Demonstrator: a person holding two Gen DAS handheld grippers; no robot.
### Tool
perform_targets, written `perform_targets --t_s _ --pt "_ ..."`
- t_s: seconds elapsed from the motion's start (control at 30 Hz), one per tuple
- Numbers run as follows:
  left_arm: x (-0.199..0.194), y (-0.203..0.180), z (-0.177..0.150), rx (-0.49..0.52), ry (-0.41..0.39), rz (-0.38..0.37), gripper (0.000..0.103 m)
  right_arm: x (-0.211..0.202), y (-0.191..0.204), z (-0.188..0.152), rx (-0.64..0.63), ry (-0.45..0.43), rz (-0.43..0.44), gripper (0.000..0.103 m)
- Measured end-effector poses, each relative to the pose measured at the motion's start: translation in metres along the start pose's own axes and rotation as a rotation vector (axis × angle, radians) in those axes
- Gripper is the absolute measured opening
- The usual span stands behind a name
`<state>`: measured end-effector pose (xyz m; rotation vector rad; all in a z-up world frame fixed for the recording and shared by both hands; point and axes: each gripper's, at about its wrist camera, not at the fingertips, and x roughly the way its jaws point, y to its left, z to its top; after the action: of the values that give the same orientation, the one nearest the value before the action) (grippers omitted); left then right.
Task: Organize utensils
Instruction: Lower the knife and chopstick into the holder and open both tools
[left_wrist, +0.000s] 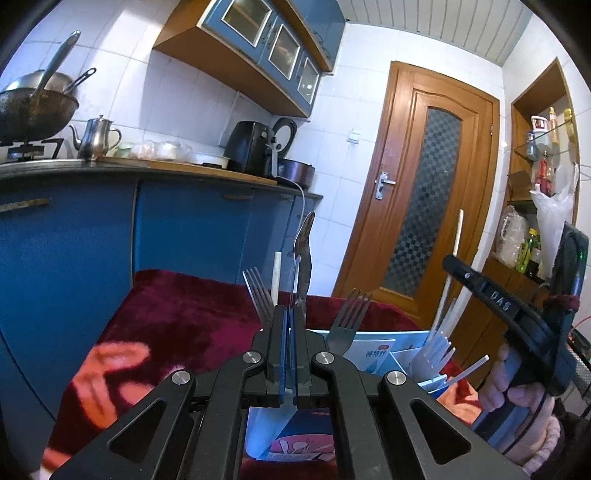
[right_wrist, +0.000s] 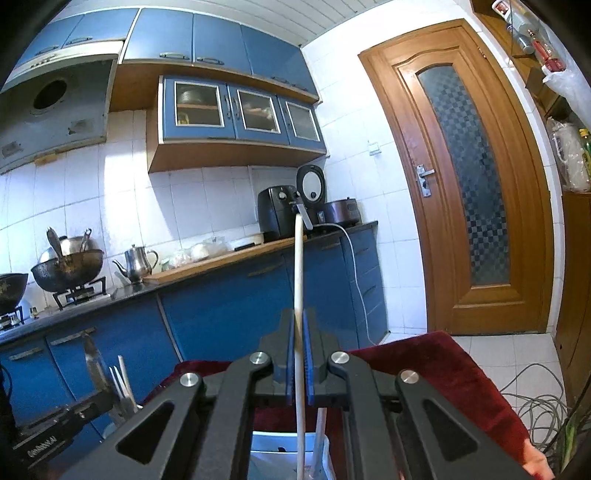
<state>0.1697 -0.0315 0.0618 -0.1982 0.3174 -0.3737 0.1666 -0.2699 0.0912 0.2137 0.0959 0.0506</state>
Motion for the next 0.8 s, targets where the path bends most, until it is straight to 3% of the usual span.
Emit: perform_targets --t_s 0.27,0.43,0.8 --pt "0.002 -0.006 -0.006 0.025 0.023 -0.016 0.006 -0.005 0.014 -0.012 -0.086 0.043 0.021 0.008" --pt "-0.003 -0.008 -0.005 0.027 0.021 -0.021 0.032 -0.009 0.019 -0.012 -0.085 0.06 0.04 0.022" --pt "-0.029 -0.021 0.001 0.044 0.018 -0.037 0.04 -0.041 0.013 0.004 -0.044 0.038 0.039 0.031"
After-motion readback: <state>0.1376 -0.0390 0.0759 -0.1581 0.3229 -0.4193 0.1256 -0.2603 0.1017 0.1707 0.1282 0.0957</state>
